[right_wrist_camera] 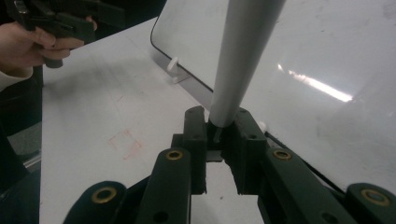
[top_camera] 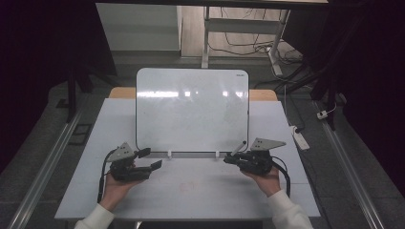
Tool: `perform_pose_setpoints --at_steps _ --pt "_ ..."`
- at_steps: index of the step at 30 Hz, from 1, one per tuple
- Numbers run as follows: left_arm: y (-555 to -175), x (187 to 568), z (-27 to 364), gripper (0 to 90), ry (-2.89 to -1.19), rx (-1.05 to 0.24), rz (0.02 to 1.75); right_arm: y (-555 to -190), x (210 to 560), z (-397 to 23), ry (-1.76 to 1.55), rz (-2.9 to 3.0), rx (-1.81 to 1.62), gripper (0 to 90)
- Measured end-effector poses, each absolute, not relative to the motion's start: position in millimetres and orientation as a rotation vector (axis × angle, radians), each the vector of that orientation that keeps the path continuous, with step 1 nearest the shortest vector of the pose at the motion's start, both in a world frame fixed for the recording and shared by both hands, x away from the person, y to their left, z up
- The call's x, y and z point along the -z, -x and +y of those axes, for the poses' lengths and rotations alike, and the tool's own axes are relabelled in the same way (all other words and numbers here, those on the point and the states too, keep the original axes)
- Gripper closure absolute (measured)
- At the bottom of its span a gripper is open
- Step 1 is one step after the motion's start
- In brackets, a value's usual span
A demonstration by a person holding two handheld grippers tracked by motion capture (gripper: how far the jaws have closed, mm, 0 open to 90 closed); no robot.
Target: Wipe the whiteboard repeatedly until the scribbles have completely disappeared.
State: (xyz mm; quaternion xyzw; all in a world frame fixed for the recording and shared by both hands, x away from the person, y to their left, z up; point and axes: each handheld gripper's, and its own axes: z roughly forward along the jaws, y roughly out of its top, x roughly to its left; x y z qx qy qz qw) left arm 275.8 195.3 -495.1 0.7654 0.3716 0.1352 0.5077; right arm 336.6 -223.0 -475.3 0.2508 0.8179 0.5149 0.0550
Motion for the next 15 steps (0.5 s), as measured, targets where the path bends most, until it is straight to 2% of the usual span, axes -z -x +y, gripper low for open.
perform_pose_setpoints --at_steps 6,10,15 --pt "-285 470 165 29.1 -1.937 -0.417 0.79 -337 478 -215 -0.736 2.511 -1.563 78.3" --pt "-294 452 142 29.2 -1.916 -0.386 0.71 -338 478 -212 -0.722 2.523 -1.565 78.3" --pt "-303 446 120 29.2 -1.927 -0.354 0.665 -338 479 -210 -0.714 2.54 -1.557 78.3"
